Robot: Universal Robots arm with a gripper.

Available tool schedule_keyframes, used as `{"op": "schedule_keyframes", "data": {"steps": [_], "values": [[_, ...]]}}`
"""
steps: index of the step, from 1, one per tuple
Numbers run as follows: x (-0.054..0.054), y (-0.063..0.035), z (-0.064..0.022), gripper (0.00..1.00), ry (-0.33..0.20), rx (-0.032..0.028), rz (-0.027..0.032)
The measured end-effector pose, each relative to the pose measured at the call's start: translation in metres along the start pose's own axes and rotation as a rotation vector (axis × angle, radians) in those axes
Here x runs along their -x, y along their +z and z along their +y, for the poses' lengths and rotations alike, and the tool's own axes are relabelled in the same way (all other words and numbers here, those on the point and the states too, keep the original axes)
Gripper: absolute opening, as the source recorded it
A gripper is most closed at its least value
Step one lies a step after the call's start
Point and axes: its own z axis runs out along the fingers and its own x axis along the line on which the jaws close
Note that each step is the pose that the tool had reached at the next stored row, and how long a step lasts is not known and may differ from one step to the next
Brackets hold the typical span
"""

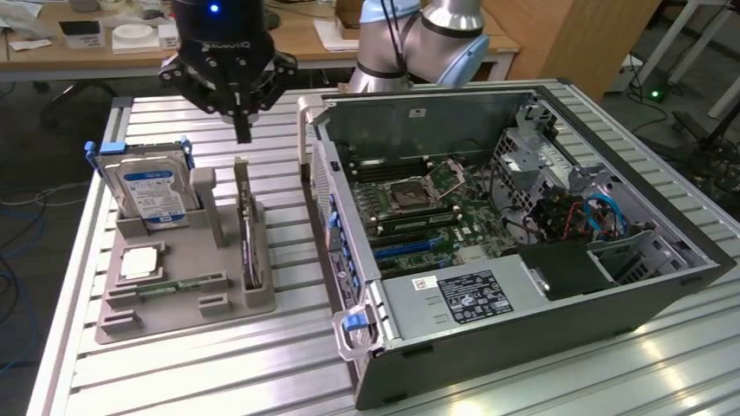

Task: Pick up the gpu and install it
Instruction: 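Reach for the gpu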

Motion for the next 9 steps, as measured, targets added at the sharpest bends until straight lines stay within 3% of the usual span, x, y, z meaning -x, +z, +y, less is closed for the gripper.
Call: {"op": "schedule_keyframes", "data": {"steps": [9], "values": [[-0.033,-0.0003,-0.0025,0.11,0.0,0.0,0.0]]}}
